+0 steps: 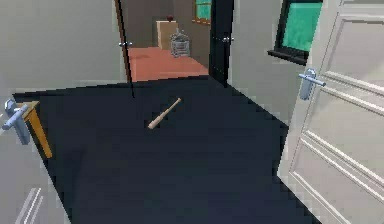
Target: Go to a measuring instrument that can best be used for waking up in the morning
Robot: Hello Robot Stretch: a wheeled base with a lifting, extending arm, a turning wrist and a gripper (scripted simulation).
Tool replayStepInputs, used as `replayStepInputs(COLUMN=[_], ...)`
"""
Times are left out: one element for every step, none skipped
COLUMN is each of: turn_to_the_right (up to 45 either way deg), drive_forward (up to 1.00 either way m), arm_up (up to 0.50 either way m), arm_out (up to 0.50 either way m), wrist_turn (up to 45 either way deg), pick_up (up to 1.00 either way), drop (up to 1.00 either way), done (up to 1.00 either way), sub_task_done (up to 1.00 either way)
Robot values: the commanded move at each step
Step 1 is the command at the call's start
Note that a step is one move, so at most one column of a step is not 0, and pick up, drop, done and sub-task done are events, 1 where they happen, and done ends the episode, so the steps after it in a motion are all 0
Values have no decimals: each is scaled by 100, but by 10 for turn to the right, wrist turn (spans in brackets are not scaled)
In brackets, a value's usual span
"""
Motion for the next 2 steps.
replayStepInputs(turn_to_the_right=[0,-60], drive_forward=[100,0], arm_up=[0,0], arm_out=[0,0], wrist_turn=[0,0], pick_up=[0,0], drop=[0,0], done=[0,0], sub_task_done=[0,0])
